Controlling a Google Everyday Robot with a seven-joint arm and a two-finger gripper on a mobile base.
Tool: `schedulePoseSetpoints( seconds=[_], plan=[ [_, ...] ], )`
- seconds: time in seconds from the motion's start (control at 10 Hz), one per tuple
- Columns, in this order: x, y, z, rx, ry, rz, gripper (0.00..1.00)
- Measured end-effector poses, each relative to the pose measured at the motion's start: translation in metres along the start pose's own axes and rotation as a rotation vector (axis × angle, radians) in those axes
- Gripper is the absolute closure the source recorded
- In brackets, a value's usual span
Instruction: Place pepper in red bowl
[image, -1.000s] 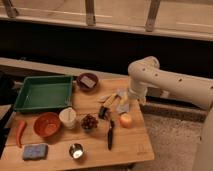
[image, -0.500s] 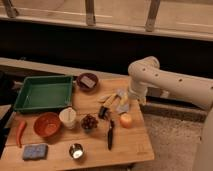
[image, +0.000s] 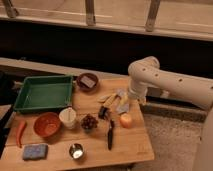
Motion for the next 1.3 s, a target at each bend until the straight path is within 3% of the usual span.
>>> schedulePoseSetpoints(
  seconds=[0.6,0.8,1.0,1.3],
  plan=[
    [0.000,0.000,0.000,0.000,0.000,0.000,0.27],
    [0.003,0.002,-0.001,0.003,-0.006,-0.035,0.27],
    [0.000,0.024,-0.009,0.014,-0.032,-0.101,0.27],
    [-0.008,0.093,-0.038,0.026,-0.087,-0.252,0.27]
  ],
)
